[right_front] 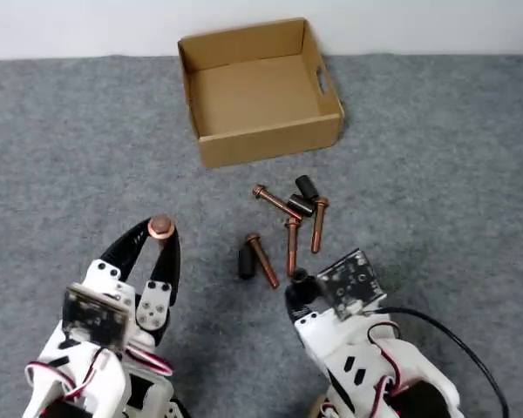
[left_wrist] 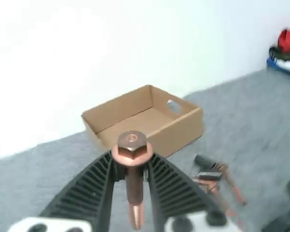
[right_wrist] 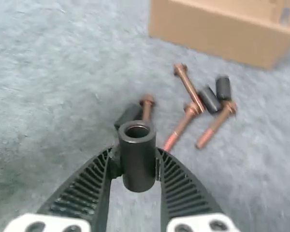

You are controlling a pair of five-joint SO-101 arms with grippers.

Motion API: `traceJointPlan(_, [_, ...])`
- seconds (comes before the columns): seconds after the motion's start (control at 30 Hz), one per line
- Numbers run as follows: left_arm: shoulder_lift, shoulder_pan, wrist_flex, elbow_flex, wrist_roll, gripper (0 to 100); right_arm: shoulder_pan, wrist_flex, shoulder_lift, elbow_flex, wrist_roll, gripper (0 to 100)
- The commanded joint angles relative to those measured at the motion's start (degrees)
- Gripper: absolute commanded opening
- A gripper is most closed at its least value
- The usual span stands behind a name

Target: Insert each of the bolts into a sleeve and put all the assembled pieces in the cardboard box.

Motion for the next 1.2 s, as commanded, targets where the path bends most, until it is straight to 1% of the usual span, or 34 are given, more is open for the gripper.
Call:
traceJointPlan(0.0, [-0.2, 1.5, -4.7, -0.4, 12.1, 0, -2.2, -6.4, 0.3, 1.0, 3.1, 0.8])
traceJointPlan(0.13, [-0.4, 10.2, -6.5, 1.4, 22.9, 0, -4.5, -12.8, 0.3, 3.9, 5.6, 0.8])
traceJointPlan(0.23, [-0.1, 15.1, -9.7, 1.5, 26.9, 0, -7.6, -14.8, 0.3, 5.3, 7.1, 0.8])
traceJointPlan(0.37, [-0.1, 16.2, -15.8, 4.5, 26.8, 0, -9.9, -15.1, 0.3, 5.6, 7.7, 0.8])
traceJointPlan(0.47, [-0.1, 16.7, -18.4, 5.8, 27.3, 0, -10.0, -15.1, 0.3, 5.5, 8.4, 0.8])
traceJointPlan(0.53, [0.0, 16.7, -18.9, 5.8, 29.0, 0, -10.0, -15.2, 0.3, 5.5, 8.4, 0.8])
traceJointPlan(0.6, [0.0, 16.7, -18.4, 5.8, 29.6, 0, -10.0, -16.0, 0.3, 5.5, 8.4, 0.8])
traceJointPlan(0.8, [0.0, 17.8, -12.8, 5.8, 29.6, 0, -9.8, -18.2, 0.3, 5.4, 8.4, 0.8])
traceJointPlan(0.93, [0.0, 20.5, -13.1, 7.3, 29.4, 0, -9.8, -18.2, 0.3, 5.2, 9.1, 0.8])
traceJointPlan(1.03, [-0.1, 20.5, -13.1, 9.1, 29.4, 0, -9.8, -18.2, 0.3, 4.2, 10.9, 0.8])
traceJointPlan(1.17, [-0.1, 20.3, -13.2, 10.4, 28.7, 0, -9.8, -17.8, 0.3, 2.9, 11.0, 0.8])
